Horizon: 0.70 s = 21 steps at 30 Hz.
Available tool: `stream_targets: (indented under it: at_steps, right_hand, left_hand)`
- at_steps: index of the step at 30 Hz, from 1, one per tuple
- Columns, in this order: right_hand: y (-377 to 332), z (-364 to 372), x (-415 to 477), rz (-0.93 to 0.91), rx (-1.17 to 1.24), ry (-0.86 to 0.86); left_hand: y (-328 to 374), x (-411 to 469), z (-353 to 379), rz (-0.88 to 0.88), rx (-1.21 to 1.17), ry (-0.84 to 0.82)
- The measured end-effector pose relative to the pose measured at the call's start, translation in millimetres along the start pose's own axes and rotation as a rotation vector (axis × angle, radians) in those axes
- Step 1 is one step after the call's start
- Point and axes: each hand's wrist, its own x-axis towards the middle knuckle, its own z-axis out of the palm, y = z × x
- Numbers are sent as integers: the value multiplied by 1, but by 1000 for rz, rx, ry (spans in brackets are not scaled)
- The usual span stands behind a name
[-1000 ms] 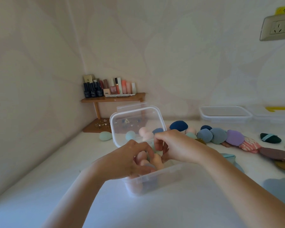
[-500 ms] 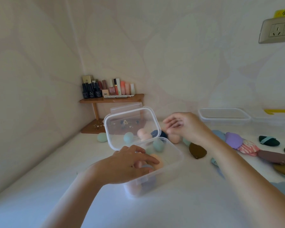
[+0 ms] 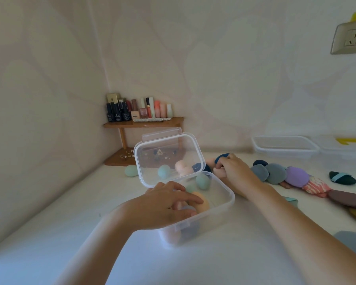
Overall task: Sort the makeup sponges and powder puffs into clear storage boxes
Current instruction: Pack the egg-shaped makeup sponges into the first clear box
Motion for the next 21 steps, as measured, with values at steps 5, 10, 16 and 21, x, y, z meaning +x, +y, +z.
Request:
stream_targets:
  at_steps: [5,10,16,21]
  right_hand:
    - [-8,-30,-15,10,259,94]
    - [-14,-74,-49,-276,746,-295]
    - [-31,-63,-58,-256,424,-465]
    - [-43,-65,-66,-245,314,-466]
  left_hand:
    - [-1,0,1,-1,-7,8]
    - [-1,-1,2,6,-8,15]
    - [2,1,1,-5,26,6]
    - [2,3,2,-13,38,29]
